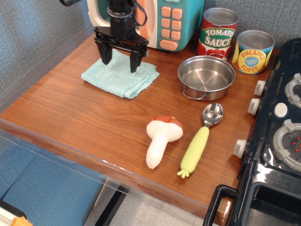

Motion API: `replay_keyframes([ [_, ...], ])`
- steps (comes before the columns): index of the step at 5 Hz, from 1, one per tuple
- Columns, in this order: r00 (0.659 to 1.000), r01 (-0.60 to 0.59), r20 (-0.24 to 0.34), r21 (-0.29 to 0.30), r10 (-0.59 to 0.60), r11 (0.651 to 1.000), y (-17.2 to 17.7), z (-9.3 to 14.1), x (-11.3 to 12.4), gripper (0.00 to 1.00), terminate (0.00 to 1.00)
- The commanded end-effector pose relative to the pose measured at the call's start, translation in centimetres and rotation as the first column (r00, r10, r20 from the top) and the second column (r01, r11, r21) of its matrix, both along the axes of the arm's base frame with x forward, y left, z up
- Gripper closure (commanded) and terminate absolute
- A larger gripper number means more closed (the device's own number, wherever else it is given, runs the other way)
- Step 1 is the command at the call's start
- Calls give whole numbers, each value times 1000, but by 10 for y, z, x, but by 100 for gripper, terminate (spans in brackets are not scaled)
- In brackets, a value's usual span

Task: Place the blue cloth at the left side corner of the table.

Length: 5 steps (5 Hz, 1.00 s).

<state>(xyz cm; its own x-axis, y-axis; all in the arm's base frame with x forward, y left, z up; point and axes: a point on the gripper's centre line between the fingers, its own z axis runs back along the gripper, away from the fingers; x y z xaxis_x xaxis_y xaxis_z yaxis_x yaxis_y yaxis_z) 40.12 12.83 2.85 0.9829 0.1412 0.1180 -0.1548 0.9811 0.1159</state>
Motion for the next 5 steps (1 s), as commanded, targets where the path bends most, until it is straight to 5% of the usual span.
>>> replay_keyframes([
  [1,1000,27,-13,6,-27,1000,2,-7,5,0,0],
  [5,998,43,-36,-10,-43,999,-8,-3,-73,0,0],
])
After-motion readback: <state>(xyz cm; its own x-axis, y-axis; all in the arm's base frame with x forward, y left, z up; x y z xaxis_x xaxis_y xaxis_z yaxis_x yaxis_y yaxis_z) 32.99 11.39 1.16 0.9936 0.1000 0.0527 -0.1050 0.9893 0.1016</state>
